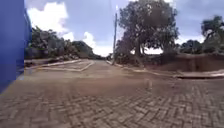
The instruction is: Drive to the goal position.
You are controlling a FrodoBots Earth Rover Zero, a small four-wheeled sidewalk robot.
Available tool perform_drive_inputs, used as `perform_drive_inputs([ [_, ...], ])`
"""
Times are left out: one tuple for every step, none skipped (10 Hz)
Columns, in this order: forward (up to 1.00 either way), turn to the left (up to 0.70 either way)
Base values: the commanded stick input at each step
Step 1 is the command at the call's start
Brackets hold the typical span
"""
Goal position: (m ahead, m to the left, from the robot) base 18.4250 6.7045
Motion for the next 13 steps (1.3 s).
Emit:
perform_drive_inputs([
  [1.00,0.00],
  [1.00,0.00],
  [1.00,0.00],
  [1.00,0.00],
  [1.00,0.00],
  [1.00,0.00],
  [1.00,0.00],
  [1.00,0.00],
  [1.00,0.00],
  [1.00,0.00],
  [1.00,0.00],
  [1.00,0.00],
  [1.00,0.00],
])
